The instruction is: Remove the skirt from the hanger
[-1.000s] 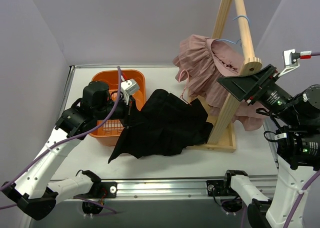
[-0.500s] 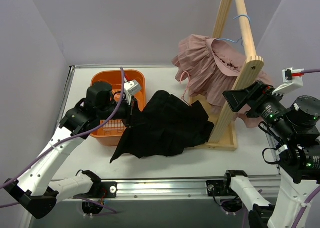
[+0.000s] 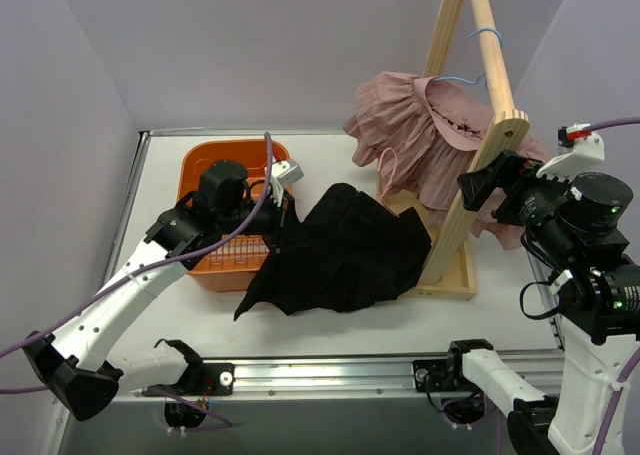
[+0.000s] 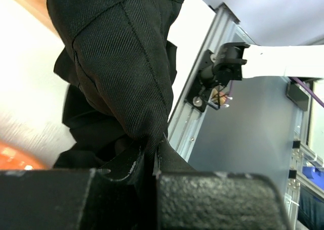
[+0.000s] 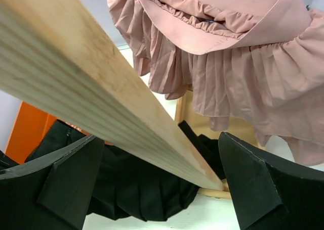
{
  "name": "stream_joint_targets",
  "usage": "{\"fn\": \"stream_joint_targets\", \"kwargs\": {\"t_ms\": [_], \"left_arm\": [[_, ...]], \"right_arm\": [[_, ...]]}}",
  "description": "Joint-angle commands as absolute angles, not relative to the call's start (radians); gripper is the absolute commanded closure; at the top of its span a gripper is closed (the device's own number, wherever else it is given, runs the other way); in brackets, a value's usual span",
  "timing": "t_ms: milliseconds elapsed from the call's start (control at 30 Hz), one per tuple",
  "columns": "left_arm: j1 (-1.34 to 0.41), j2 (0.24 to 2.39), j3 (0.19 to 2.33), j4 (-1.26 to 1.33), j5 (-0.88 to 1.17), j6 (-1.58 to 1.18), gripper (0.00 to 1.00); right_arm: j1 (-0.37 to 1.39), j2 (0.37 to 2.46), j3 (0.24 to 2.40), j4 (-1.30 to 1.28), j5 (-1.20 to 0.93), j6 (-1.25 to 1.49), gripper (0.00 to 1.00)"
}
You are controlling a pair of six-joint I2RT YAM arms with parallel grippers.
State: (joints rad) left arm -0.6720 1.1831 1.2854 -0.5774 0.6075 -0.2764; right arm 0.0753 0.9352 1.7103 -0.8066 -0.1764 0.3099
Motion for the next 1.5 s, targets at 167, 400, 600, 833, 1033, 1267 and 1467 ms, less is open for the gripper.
{"fn": "stream_joint_targets", "kwargs": {"t_ms": [167,400,600,833,1033,1267,1467], "left_arm": [[-0.802,1.314,1.358,-0.335,0.611,-0.337,0.98],[-0.810,1.330,1.371,-0.331,0.612,-0.327,0.98],[-0.808,1.325,1.377,-0.376,0.595,-0.298,0.98],[-0.796,1.319,1.384,-0.426,0.592,-0.258,0.98],[-0.788,1.330,1.371,-0.422,0.604,-0.256,0.98],[-0.784,1.338,1.387,-0.425,0.607,-0.255,0.98],[-0.759,1.318,1.384,-0.454,0.557,-0.255,0.98]], "right_arm": [[0.115,0.969,1.744,-0.848,0.122,0.264,0.09],[0.164,0.977,1.756,-0.920,0.536,0.244,0.08],[0.222,0.983,1.785,-0.936,0.554,0.216,0.07],[0.216,1.000,2.021,-1.046,0.370,0.281,0.05],[0.210,1.025,2.186,-1.066,0.342,0.269,0.03],[0.152,1.107,2.399,-0.942,0.039,0.233,0.04],[-0.032,1.248,2.499,-0.809,-0.466,0.383,0.04]]}}
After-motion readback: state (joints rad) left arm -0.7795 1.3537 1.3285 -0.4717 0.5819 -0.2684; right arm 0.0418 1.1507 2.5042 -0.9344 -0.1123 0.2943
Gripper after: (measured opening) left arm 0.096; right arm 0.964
